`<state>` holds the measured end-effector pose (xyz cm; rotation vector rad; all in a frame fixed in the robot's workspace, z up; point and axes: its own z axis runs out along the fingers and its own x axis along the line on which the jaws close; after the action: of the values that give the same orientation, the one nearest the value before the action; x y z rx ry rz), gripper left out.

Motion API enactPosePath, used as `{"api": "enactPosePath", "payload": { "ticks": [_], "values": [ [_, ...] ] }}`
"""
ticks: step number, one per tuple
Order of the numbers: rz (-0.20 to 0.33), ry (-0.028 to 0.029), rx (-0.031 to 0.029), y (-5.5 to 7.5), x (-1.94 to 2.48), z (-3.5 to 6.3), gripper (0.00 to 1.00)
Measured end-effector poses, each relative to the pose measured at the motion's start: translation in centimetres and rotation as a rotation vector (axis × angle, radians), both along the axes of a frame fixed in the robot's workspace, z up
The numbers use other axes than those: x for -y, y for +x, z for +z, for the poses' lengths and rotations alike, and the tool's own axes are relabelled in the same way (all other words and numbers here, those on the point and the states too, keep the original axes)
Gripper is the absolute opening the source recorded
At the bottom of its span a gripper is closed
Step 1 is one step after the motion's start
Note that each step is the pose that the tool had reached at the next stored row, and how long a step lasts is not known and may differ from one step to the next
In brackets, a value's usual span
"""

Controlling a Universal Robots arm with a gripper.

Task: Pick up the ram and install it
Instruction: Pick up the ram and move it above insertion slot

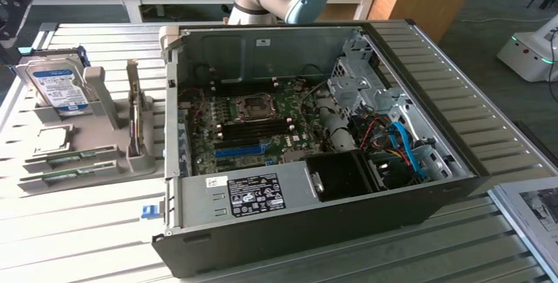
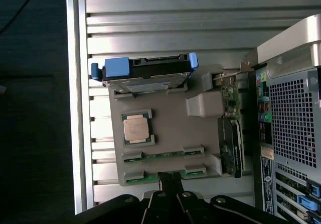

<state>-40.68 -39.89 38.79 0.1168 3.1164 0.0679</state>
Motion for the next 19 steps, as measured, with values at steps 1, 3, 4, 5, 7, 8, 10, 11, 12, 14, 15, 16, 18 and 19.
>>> {"api": "enactPosePath", "payload": {
  "ticks": [1, 3, 4, 5, 7, 8, 10, 11, 12, 14, 15, 16, 18, 19],
  "values": [
    [0.000, 0.0001, 0.0000, 0.00, 0.00, 0.00, 0.10],
    [0.003, 0.0000, 0.0000, 0.00, 0.00, 0.00, 0.10],
    [0.008, 0.0000, 0.0000, 0.00, 0.00, 0.00, 0.10],
    [0.014, 0.0000, -0.0001, 0.00, 0.00, 0.00, 0.10],
    [0.030, 0.0000, 0.0000, -0.01, 0.00, 0.00, 0.10],
    [0.039, 0.0001, 0.0000, -0.01, 0.00, -0.01, 0.10],
    [0.058, 0.0000, 0.0000, 0.00, 0.00, -0.01, 0.10],
    [0.068, 0.0000, 0.0000, -0.01, 0.00, -0.02, 0.10],
    [0.080, 0.0001, 0.0000, 0.00, 0.00, -0.02, 0.10],
    [0.104, 0.0000, 0.0000, 0.00, 0.00, -0.03, 0.10],
    [0.117, 0.0000, 0.0000, 0.00, 0.00, -0.03, 0.10],
    [0.131, 0.0000, 0.0000, 0.00, 0.00, -0.03, 0.10],
    [0.159, 0.0000, -0.0001, 0.00, 0.00, -0.03, 0.10],
    [0.173, 0.0000, 0.0000, 0.00, 0.00, -0.04, 0.10]
  ]
}}
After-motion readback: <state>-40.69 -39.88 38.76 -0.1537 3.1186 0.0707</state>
